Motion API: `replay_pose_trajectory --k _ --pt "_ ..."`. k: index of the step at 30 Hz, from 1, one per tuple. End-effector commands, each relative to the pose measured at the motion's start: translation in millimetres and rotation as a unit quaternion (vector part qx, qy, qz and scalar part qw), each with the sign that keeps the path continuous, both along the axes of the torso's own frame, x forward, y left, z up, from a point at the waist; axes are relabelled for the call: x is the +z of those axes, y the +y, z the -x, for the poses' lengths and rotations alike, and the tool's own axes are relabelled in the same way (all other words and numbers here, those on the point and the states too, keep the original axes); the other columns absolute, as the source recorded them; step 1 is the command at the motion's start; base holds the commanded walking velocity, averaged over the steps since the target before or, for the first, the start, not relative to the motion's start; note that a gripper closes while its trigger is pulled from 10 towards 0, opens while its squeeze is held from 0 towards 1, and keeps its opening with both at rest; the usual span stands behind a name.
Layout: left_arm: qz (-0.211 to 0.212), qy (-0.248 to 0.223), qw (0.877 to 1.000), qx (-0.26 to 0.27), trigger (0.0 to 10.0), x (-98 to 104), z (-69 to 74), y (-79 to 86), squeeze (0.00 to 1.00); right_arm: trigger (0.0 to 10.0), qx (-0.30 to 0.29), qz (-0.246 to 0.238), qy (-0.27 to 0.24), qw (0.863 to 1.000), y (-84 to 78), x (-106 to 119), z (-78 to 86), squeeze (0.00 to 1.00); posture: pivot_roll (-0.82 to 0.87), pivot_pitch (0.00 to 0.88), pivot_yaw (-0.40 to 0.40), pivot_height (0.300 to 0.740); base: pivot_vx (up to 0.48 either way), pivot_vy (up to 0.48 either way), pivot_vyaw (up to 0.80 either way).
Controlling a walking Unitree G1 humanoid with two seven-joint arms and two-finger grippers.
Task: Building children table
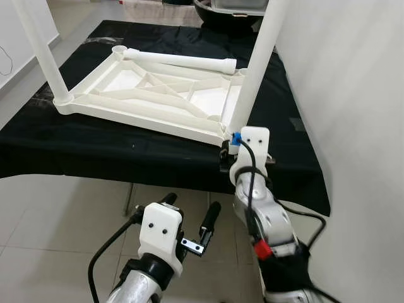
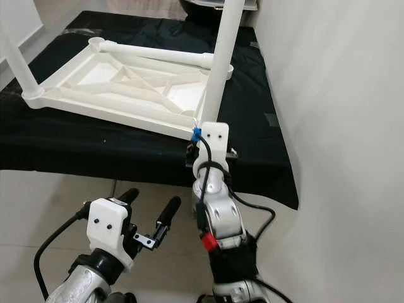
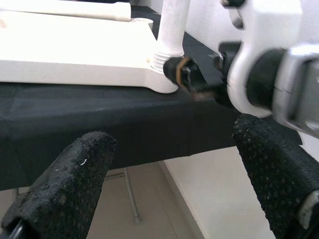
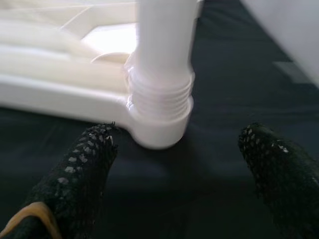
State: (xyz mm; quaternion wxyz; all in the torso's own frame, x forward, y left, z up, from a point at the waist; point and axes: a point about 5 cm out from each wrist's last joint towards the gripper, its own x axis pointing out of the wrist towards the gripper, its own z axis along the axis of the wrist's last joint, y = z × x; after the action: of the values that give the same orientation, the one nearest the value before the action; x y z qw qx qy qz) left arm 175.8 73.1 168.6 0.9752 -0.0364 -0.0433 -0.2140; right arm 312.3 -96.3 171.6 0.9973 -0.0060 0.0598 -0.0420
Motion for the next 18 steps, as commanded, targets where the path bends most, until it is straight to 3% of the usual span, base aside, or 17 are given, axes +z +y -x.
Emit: replay_pose_trajectory --k 1,3,4,5,6,11,13,18 --pt "-0.001 0.007 1.000 0.003 10.0 -3.9 0.8 1.4 0.00 10.0 0.021 -0.006 -0.009 1.000 -1.4 1.7 3.2 0.00 0.09 0.121 -0.071 0.740 0.000 0.000 0.00" --pt "-0.001 0.008 1.000 0.010 10.0 -4.9 -0.5 3.9 0.00 10.0 0.053 -0.024 -0.008 0.998 -11.6 -7.1 7.0 0.00 0.08 0.113 -0.071 0.740 0.000 0.000 0.00" --pt "-0.001 0.014 1.000 0.020 10.0 -7.2 -1.5 7.0 0.00 10.0 0.057 -0.019 -0.009 0.998 -25.0 -14.7 8.0 0.00 0.07 0.106 -0.067 0.740 0.000 0.000 0.00" --pt "-0.001 0.014 1.000 0.020 10.0 -7.2 -1.5 7.0 0.00 10.0 0.057 -0.019 -0.009 0.998 -25.0 -14.7 8.0 0.00 0.07 0.106 -0.067 0.740 0.000 0.000 0.00" --pt "0.000 0.028 0.998 0.048 10.0 -12.0 -5.1 13.9 0.00 10.0 0.068 0.010 -0.009 0.998 -45.3 -23.3 11.0 0.00 0.07 0.099 -0.066 0.740 0.000 0.000 0.00" --pt "0.003 0.036 0.997 0.064 10.0 -14.9 -8.2 18.3 0.00 10.0 0.103 0.034 -0.018 0.994 -51.6 -24.2 15.9 0.00 0.07 0.085 -0.063 0.740 0.000 0.000 0.00" --pt "0.001 0.034 0.997 0.073 10.0 -16.8 -12.9 21.5 0.00 10.0 0.142 0.015 -0.051 0.988 -51.5 -19.3 20.5 0.00 0.06 0.072 -0.057 0.740 0.000 0.000 0.00" --pt "-0.002 0.035 0.996 0.082 10.0 -18.5 -16.9 23.8 0.00 10.0 0.159 -0.003 -0.068 0.985 -51.0 -17.2 18.3 0.00 0.06 0.064 -0.055 0.740 0.000 0.000 0.00"
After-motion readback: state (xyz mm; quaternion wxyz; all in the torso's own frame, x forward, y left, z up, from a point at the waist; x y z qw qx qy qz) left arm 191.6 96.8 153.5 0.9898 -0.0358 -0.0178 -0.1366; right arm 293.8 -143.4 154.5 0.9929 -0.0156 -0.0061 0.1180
